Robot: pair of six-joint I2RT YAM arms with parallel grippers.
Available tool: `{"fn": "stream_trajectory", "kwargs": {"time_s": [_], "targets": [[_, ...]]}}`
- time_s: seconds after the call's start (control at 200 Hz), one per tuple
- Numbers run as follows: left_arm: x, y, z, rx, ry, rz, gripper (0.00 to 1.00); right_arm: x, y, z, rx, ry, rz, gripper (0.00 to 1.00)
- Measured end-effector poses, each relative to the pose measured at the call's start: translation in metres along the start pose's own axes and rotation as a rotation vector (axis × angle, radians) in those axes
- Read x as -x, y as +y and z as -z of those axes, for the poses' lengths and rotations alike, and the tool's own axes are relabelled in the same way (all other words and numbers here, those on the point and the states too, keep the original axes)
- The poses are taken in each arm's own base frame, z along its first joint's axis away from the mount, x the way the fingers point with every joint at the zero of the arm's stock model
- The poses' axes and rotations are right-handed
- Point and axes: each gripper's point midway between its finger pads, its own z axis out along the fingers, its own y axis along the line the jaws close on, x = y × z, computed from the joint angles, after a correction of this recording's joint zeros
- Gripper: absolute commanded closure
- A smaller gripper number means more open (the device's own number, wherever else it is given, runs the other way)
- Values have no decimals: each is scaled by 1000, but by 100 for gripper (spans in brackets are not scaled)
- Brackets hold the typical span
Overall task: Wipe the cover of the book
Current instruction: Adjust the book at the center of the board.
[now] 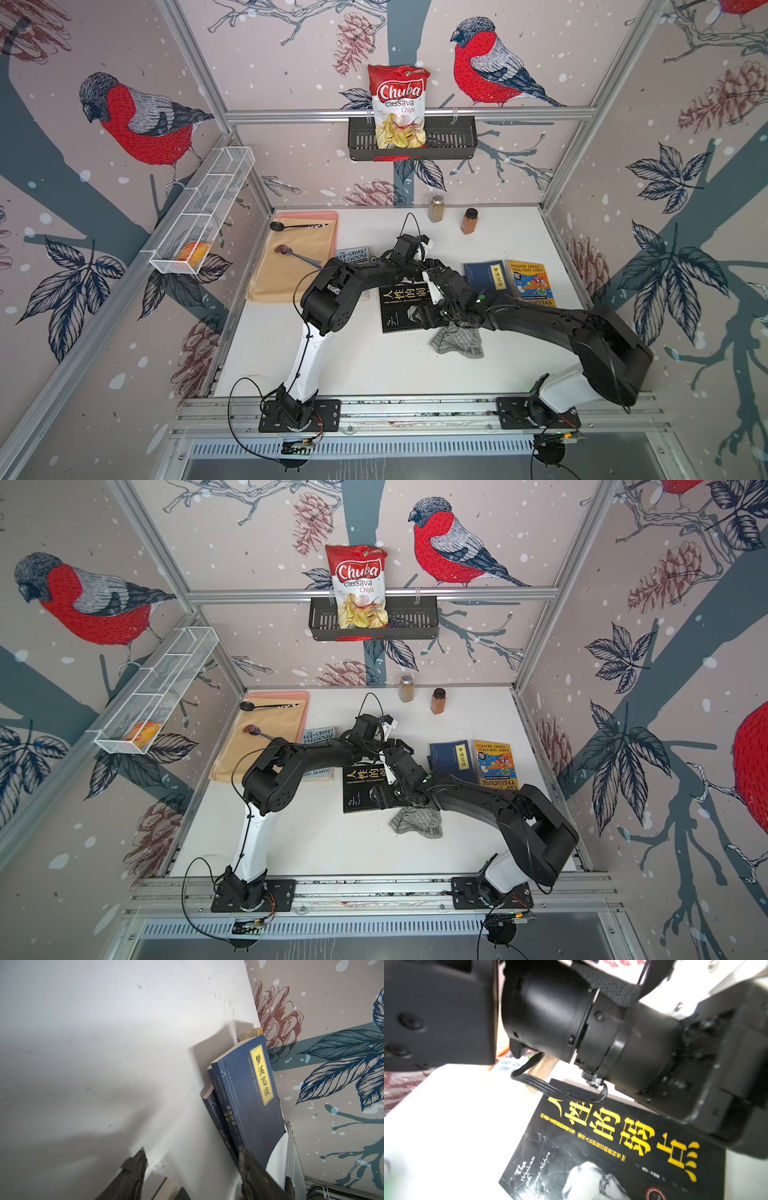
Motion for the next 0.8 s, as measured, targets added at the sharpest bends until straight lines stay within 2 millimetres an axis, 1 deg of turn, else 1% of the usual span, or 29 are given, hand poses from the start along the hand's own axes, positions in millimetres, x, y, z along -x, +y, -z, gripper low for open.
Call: {"fn": "stream_trajectory", "kwargs": {"time_s": [0.085, 0.13, 0.17, 0.245, 0.305, 0.37, 0.43, 0.49, 0.545, 0.595, 0.635, 0.675, 0.8], "targets": [[18, -5, 24, 51, -80, -35, 29, 8, -17, 5, -29, -33, -22, 24], [25, -4, 38, 81, -120, -46, 29, 11, -26, 6, -44, -44, -42, 24], [31, 1, 52, 119, -161, -48, 29, 13, -36, 7, -62, -49, -61, 24], [33, 8, 75, 178, -208, -49, 29, 16, -56, 6, -100, -60, -104, 24], [30, 7, 90, 206, -227, -56, 29, 15, -72, 4, -137, -60, -152, 25], [16, 3, 106, 224, -230, -58, 29, 13, -83, 2, -172, -53, -171, 26], [-5, 6, 119, 258, -225, -54, 29, 12, -83, 0, -171, -47, -190, 27], [-34, 15, 128, 291, -192, -39, 29, 9, -82, -2, -173, -36, -190, 26], [-62, 29, 134, 335, -147, -4, 29, 4, -83, -3, -178, -24, -193, 26], [-79, 38, 141, 368, -124, 15, 29, -3, -84, -6, -189, -8, -200, 27], [-87, 44, 146, 395, -118, 24, 29, -9, -85, -8, -195, 4, -213, 27], [-90, 48, 150, 417, -124, 41, 29, -16, -85, -10, -197, 22, -213, 27], [-93, 47, 154, 454, -132, 29, 29, -28, -81, -16, -195, 58, -207, 27]]}}
